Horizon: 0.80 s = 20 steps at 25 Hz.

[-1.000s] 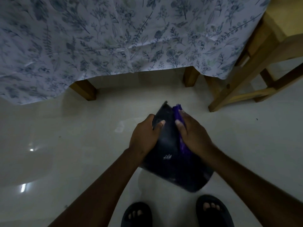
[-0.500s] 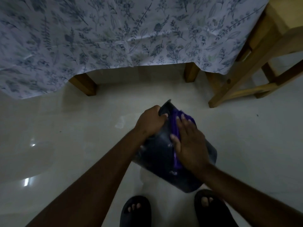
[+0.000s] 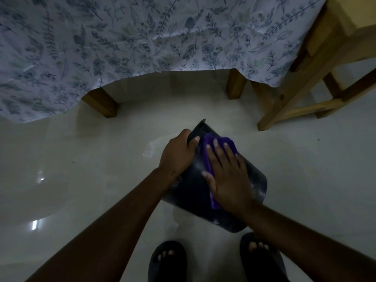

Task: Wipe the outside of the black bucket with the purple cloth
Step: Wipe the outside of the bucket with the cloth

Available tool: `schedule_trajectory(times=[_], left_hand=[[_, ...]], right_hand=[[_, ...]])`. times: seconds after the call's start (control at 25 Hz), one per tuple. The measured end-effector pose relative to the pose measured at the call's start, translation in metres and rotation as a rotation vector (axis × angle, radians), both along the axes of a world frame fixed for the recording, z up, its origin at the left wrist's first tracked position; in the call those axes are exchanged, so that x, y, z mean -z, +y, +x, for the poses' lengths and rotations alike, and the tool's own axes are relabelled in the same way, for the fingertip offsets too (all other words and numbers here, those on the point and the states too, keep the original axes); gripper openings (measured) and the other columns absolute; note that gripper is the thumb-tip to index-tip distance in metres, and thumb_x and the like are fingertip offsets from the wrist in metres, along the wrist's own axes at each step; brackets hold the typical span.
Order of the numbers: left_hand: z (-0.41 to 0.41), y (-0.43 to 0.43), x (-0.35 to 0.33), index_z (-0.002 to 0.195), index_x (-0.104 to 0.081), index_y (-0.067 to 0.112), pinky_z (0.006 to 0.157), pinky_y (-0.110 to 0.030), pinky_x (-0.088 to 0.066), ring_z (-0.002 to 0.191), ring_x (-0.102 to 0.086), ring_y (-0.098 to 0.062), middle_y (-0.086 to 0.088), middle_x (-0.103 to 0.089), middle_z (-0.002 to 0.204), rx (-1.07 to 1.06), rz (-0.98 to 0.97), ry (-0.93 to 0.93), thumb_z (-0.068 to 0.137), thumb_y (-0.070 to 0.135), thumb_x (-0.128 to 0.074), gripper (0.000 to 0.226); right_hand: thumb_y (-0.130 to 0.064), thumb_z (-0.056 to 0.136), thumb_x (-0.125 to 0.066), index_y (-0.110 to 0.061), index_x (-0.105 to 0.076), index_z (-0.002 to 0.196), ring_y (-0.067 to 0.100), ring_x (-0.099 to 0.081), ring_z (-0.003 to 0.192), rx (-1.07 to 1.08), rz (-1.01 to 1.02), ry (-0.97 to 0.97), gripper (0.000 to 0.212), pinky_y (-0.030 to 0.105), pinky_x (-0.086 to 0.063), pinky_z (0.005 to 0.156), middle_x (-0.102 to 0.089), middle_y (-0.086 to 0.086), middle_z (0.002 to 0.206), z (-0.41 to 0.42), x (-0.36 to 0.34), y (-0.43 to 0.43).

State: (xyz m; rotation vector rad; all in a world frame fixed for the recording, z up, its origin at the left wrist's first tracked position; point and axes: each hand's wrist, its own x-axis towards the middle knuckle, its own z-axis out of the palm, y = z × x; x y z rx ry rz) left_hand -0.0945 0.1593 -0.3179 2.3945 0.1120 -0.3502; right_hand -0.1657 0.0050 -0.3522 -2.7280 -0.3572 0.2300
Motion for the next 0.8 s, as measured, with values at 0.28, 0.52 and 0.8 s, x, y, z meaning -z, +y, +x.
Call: schedule_trajectory(times=[0.28,0.52,0.8], left_hand=[[-0.005,0.007,0.006,0.094,-0.051,0.016,0.064,-0.031,-0.044,0.075,-0.061,-0.026,-0.004,-0.065,0.085,-0.079,0.056,0.042,0.097,0.039,-0.045,0.024],[0.002,0.002,0.007,0.1,-0.052,0.013,0.063,-0.032,-0.047,0.074,-0.061,-0.024,-0.007,-0.064,0.086,-0.037,-0.004,0.031,0.098,0.036,-0.042,0.026],[0.009,0.001,0.008,0.098,-0.052,0.016,0.067,-0.033,-0.046,0.077,-0.06,-0.026,-0.006,-0.063,0.085,-0.103,0.083,0.082,0.097,0.039,-0.044,0.024]], right_hand=[[-0.06,0.096,-0.013,-0.018,-0.013,0.154,0.026,-0.018,0.148,0.143,0.009,0.133,0.072,0.045,-0.02,0.117,-0.018,0.008,0.161,-0.004,0.006,-0.007],[-0.063,0.094,-0.011,-0.018,-0.01,0.154,0.028,-0.012,0.149,0.079,-0.035,0.076,0.075,0.049,-0.018,0.119,-0.013,0.007,0.162,0.019,0.005,0.011],[-0.063,0.095,-0.015,-0.017,-0.008,0.154,0.027,-0.007,0.15,0.044,-0.101,0.037,0.075,0.049,-0.013,0.119,-0.009,0.007,0.163,-0.029,0.008,-0.003]])
